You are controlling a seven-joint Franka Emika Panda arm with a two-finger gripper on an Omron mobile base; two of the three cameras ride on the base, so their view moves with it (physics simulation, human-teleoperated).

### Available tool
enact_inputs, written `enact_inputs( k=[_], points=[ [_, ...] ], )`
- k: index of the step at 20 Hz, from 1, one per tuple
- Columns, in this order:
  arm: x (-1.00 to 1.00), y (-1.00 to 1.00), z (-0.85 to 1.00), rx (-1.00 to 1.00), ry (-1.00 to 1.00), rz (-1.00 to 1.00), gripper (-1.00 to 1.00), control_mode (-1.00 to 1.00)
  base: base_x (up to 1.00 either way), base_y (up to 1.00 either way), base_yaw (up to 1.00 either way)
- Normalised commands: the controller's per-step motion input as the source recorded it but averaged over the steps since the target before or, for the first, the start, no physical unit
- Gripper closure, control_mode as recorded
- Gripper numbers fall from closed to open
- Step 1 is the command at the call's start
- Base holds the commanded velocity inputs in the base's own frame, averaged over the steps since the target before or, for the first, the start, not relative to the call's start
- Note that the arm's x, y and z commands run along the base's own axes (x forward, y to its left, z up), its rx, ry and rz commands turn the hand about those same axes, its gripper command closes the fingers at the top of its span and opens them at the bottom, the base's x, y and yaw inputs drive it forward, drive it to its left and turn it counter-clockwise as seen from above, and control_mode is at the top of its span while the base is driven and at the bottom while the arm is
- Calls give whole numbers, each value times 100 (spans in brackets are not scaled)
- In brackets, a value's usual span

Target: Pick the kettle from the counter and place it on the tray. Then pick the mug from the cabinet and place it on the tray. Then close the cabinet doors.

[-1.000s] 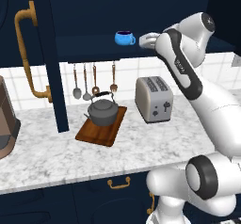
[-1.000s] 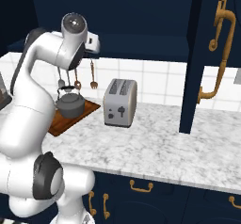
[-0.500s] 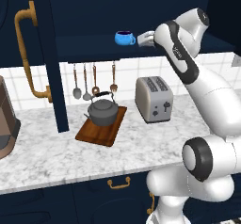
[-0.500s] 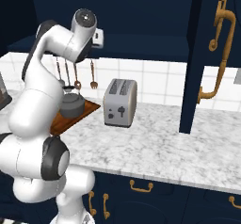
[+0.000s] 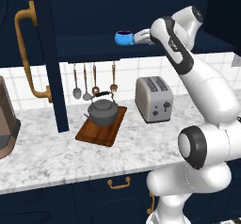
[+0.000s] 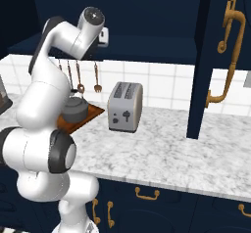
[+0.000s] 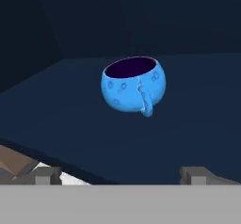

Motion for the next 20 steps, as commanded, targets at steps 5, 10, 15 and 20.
enact_inputs(
  k=[5,10,15,20],
  points=[
    [32,0,0,0,-1,5,-100,-100,0,0,0],
    [36,1,0,0,-1,4,-100,-100,0,0,0],
    [37,4,0,0,0,4,-100,-100,0,0,0],
    [37,1,0,0,0,4,-100,-100,0,0,0]
  ],
)
